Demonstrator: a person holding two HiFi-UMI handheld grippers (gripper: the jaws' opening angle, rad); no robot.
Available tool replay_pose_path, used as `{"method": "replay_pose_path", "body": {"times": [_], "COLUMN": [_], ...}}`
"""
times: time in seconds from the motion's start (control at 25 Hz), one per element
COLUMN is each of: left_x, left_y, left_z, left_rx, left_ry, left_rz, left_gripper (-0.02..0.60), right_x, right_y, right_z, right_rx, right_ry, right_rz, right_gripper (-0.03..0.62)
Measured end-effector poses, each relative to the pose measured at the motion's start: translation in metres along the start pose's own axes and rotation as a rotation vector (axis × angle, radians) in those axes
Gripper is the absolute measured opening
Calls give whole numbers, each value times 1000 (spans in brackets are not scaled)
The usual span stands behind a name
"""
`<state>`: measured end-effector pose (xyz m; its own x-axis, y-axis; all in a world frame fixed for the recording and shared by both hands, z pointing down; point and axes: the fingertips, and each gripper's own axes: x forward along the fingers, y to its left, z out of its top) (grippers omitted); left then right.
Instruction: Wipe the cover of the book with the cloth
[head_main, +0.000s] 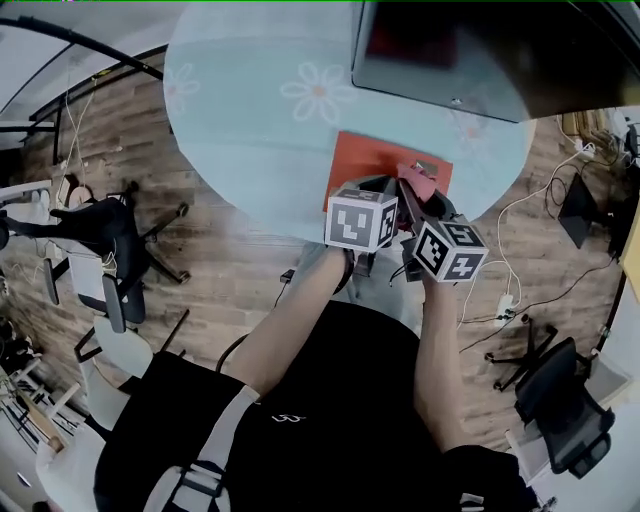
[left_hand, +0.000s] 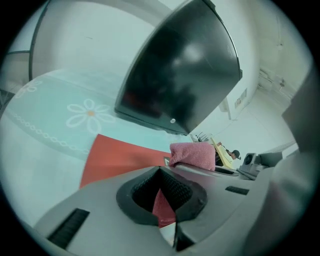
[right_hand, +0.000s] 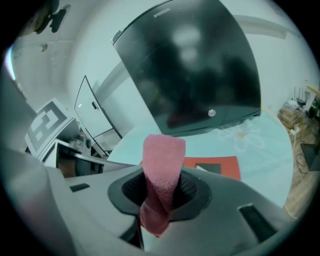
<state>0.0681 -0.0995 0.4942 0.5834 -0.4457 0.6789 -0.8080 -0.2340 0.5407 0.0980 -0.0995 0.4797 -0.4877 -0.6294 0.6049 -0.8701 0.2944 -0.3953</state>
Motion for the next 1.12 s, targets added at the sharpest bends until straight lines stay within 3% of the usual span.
{"method": "replay_pose_path", "body": {"times": [0.36,0.48,0.72,1.12], "left_x": [-69,-84,-81,-57], "left_y": [117,138,142,132], "left_z": [-11,-17,-28,-43], "left_rx": [-135,-168,-174,-200], "left_ry": [-33,-26,15,67], "left_rz": [166,194,172,178], "left_gripper": [14,14,14,14], "right_x": [77,88,90,82], "right_y": [110,130,128,108], "right_z": [-33,-47,-65,-63], "right_rx": [-107,-147,-125,-82], "right_ry": [147,210,257,216], "right_rz": [186,201,156,135], "right_gripper": [97,96,97,94]}}
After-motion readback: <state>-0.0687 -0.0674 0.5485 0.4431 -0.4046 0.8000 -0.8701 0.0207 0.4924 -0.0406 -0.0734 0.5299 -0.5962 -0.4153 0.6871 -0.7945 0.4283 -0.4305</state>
